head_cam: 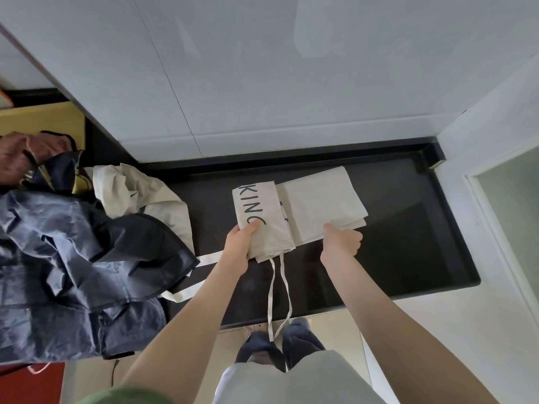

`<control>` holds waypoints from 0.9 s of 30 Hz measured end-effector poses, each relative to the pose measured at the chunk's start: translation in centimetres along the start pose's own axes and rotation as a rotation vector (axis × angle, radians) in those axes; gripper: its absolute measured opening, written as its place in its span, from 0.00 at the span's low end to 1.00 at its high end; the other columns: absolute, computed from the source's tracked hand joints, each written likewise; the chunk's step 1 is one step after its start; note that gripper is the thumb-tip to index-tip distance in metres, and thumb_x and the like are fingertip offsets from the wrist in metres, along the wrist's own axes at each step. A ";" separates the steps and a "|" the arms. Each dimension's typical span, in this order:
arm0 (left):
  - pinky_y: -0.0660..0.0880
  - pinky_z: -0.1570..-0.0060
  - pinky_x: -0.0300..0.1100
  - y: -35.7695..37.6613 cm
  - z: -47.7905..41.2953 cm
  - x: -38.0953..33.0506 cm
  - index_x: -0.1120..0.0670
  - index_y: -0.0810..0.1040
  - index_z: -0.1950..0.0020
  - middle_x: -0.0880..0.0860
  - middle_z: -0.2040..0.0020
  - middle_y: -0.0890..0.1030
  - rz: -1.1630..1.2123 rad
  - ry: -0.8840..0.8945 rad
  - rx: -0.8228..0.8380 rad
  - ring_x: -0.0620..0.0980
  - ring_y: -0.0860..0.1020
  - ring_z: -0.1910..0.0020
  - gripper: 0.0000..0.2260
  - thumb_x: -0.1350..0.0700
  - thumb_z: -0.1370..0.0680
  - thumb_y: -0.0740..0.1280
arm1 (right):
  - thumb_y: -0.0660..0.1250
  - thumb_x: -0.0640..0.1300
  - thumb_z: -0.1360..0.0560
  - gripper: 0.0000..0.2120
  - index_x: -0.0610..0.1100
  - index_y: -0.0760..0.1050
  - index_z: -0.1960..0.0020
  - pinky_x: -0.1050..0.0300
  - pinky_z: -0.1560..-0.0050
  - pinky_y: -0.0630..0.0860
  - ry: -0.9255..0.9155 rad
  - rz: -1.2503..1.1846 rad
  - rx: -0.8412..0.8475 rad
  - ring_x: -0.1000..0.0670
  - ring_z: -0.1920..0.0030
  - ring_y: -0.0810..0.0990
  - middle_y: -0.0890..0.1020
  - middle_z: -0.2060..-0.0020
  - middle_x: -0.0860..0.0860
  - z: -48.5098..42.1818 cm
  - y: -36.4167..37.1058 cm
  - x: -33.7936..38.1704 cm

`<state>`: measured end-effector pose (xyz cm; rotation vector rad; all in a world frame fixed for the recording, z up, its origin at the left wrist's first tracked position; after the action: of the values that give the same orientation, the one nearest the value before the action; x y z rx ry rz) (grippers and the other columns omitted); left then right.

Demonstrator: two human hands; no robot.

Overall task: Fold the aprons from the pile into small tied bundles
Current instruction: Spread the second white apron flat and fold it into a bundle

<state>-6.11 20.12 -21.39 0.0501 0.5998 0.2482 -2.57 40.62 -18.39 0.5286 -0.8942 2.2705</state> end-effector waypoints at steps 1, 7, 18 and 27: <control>0.79 0.47 0.53 0.0 -0.1 0.1 0.54 0.74 0.36 0.54 0.44 0.81 -0.004 0.007 -0.004 0.56 0.80 0.46 0.18 0.55 0.25 0.70 | 0.70 0.43 0.28 0.22 0.35 0.67 0.39 0.50 0.44 0.75 -0.002 -0.019 0.032 0.42 0.48 0.76 0.76 0.47 0.42 0.3 0.0 0.1; 0.78 0.46 0.51 0.1 -0.1 0.1 0.52 0.74 0.40 0.52 0.46 0.80 -0.034 0.009 -0.071 0.55 0.79 0.46 0.14 0.49 0.23 0.68 | 0.65 0.38 0.24 0.07 0.39 0.70 0.60 0.56 0.51 0.77 0.028 -0.077 0.204 0.52 0.68 0.69 0.71 0.66 0.48 0.1 0.6 -0.1; 0.74 0.39 0.54 -0.3 0.0 -0.2 0.52 0.73 0.37 0.53 0.43 0.78 -0.113 0.006 -0.148 0.56 0.76 0.44 0.16 0.48 0.22 0.66 | 0.60 0.32 0.26 0.03 0.36 0.72 0.56 0.60 0.69 0.65 -0.240 0.209 0.208 0.49 0.65 0.70 0.75 0.58 0.42 -1.0 0.5 -1.0; 0.74 0.40 0.55 -0.3 0.6 -0.2 0.51 0.74 0.47 0.51 0.50 0.79 -0.253 0.103 -0.140 0.56 0.77 0.45 0.06 0.51 0.22 0.64 | 0.61 0.29 0.29 0.23 0.34 0.62 0.35 0.48 0.42 0.68 -0.651 0.491 -0.135 0.38 0.40 0.68 0.68 0.39 0.39 -1.0 -1.4 0.5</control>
<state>-5.86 19.84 -20.84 -0.1740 0.6831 0.0463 -2.07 42.33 -18.10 1.1212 -1.6308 2.4651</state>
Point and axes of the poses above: each hand's wrist, its own z-axis away from the middle knuckle, its own y-axis out of the palm, x = y × z, the point moved 4 cm from there along -z, towards the middle knuckle
